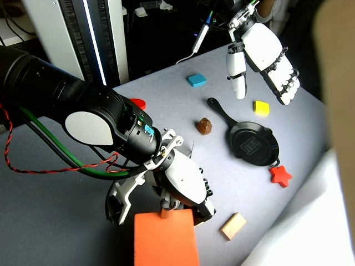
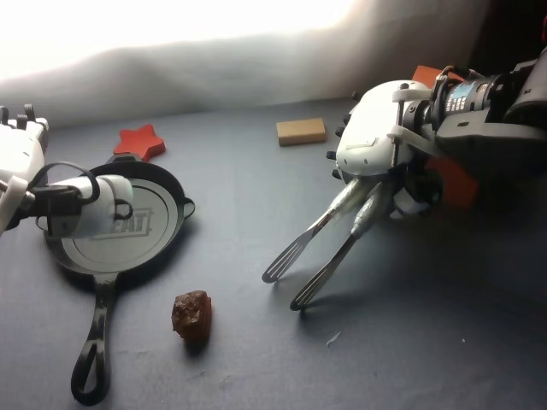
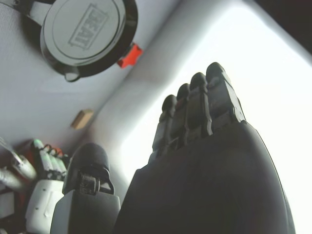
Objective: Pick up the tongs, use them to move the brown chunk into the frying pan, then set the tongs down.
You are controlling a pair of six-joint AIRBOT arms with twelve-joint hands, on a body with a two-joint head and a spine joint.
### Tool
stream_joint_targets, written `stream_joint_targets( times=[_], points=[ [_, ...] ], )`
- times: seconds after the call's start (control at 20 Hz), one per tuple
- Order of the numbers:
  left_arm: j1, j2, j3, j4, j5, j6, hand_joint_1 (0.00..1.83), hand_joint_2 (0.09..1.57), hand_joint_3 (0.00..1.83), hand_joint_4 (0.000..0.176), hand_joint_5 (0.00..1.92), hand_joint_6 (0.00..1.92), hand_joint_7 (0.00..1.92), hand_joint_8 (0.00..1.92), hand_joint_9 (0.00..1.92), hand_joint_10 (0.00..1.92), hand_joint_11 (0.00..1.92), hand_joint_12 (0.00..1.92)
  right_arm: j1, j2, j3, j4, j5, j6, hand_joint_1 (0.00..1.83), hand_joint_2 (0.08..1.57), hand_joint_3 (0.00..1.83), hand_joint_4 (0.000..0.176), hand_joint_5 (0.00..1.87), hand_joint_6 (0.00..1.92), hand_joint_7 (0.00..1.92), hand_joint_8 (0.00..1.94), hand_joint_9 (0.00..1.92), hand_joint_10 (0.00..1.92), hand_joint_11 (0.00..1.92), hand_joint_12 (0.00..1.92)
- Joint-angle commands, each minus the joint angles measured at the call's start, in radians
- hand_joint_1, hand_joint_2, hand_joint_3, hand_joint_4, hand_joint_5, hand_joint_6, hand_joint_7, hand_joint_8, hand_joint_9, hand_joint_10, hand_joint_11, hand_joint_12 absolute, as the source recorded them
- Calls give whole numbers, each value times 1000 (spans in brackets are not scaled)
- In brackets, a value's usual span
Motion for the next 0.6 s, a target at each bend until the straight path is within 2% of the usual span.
stream_joint_targets(
  times=[0.0, 0.05, 0.25, 0.4, 0.55],
  points=[
    [-14, 9, -3, 83, -54, 2, 0, 1279, 0, 0, 0, 0, 0, 0, 0, 0, 0, 0, 26, 8, -1, -18, 79, -2, 1083, 1236, 33, 0, 723, 1310, 1024, 33, 988, 134, 457, 1328],
    [-22, 12, -9, 80, -68, 2, 0, 1281, 0, 0, 0, 0, 0, 0, 0, 0, 0, 0, 35, 8, -2, -18, 74, 7, 1079, 1253, 11, 0, 708, 1368, 1033, 30, 994, 139, 460, 1351],
    [-75, 24, -8, 82, -86, 47, 1, 1281, 0, 0, 0, 0, 0, 0, 0, 0, 0, 0, 77, 20, -29, -18, 51, 49, 1092, 1238, 0, 0, 746, 1321, 1098, 41, 1042, 169, 531, 1353],
    [-82, 26, 0, 103, -91, 47, 0, 1277, 0, 0, 0, 0, 0, 0, 0, 0, 1, 1, 111, 50, -79, -18, 28, 92, 1098, 1229, 1, 0, 759, 1302, 1107, 33, 1045, 182, 549, 1344],
    [-71, 35, -1, 72, -94, 47, 0, 1277, 0, 0, 0, 0, 0, 0, 0, 0, 0, 0, 164, 90, -138, -17, -25, 196, 1097, 1230, 1, 0, 756, 1307, 1098, 22, 1028, 184, 526, 1349]
  ],
)
